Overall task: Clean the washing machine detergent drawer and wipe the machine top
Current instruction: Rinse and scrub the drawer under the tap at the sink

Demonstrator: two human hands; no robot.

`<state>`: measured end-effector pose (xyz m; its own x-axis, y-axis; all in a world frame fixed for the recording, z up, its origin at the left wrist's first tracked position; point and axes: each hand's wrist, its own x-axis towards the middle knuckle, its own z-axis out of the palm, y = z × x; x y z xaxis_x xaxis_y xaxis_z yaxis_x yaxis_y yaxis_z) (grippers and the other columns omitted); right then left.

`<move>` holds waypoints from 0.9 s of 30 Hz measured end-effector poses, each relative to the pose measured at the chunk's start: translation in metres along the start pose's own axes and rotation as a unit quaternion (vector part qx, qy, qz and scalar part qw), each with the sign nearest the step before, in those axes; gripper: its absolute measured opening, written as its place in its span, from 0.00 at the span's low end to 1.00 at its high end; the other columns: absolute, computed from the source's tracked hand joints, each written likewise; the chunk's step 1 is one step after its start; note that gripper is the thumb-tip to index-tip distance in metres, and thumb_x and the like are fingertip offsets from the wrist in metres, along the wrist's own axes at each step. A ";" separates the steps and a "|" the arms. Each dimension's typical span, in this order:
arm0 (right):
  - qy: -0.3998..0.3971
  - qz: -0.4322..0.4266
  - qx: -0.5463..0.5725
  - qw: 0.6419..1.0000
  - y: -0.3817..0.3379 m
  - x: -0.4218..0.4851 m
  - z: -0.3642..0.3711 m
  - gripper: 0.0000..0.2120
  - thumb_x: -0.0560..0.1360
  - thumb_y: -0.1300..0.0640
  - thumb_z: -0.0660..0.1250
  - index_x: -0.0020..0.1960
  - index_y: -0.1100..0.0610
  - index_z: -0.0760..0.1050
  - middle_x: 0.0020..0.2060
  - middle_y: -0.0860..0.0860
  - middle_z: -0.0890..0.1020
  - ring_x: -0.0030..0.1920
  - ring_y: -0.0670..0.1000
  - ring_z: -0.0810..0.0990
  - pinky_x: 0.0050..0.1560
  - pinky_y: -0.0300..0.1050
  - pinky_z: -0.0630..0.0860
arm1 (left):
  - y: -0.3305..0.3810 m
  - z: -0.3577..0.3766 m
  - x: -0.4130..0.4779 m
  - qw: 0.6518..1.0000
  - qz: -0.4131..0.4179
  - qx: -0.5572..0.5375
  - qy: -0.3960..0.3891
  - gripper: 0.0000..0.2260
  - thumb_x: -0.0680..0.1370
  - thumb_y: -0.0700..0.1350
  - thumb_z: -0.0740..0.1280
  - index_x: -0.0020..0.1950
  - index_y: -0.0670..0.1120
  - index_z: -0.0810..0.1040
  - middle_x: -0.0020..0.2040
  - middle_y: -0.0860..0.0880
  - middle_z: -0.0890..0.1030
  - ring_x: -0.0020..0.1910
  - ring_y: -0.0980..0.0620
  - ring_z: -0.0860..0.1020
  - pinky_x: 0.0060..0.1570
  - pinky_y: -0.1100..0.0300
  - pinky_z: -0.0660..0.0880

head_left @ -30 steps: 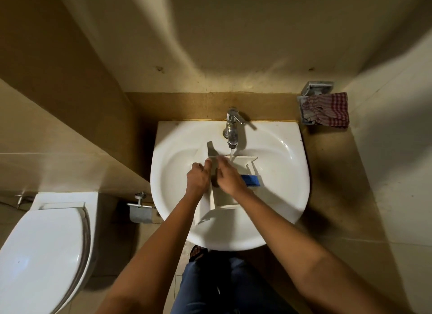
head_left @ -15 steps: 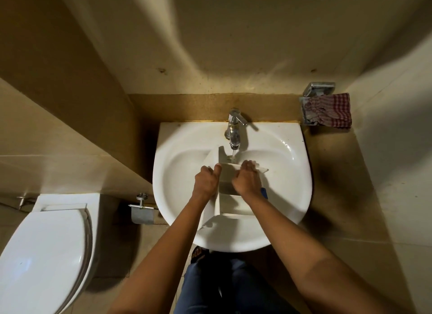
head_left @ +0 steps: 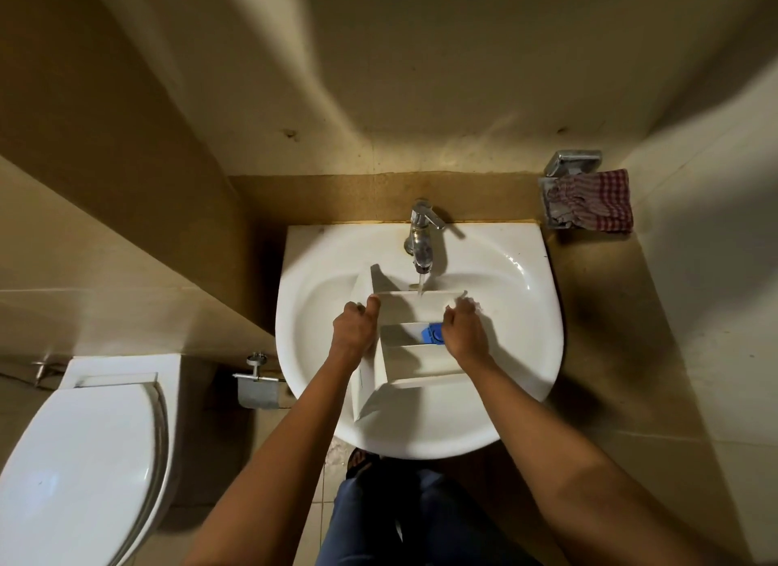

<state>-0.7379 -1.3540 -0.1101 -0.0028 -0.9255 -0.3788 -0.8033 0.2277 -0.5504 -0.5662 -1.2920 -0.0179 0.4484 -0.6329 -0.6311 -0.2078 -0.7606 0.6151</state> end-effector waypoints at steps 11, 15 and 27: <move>-0.111 -0.266 -0.041 0.957 -0.065 -0.048 0.022 0.22 0.82 0.50 0.52 0.72 0.57 0.65 0.67 0.57 0.73 0.66 0.57 0.72 0.67 0.50 0.67 | 0.003 0.009 -0.007 0.999 0.031 0.019 -0.006 0.25 0.82 0.57 0.56 0.63 0.36 0.71 0.62 0.36 0.76 0.59 0.38 0.74 0.52 0.55 0.68; -0.040 -0.274 -0.049 0.960 -0.050 -0.032 0.018 0.22 0.80 0.60 0.58 0.74 0.57 0.64 0.71 0.53 0.70 0.69 0.55 0.69 0.67 0.49 0.68 | 0.003 0.005 -0.008 0.999 0.033 0.018 -0.006 0.24 0.82 0.56 0.56 0.63 0.36 0.71 0.62 0.36 0.76 0.60 0.38 0.74 0.56 0.54 0.69; 0.016 -0.041 -0.073 0.996 0.007 0.016 -0.009 0.20 0.79 0.62 0.54 0.70 0.67 0.64 0.71 0.60 0.66 0.72 0.57 0.63 0.68 0.51 0.63 | 0.005 0.013 -0.011 0.999 0.025 0.010 -0.018 0.23 0.82 0.56 0.57 0.63 0.37 0.70 0.62 0.36 0.76 0.60 0.38 0.74 0.57 0.53 0.69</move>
<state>-0.7484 -1.3698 -0.1134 0.0498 -0.9491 -0.3111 -0.8799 0.1057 -0.4633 -0.5835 -1.2908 -0.0145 0.4056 -0.6742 -0.6172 -0.2466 -0.7309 0.6363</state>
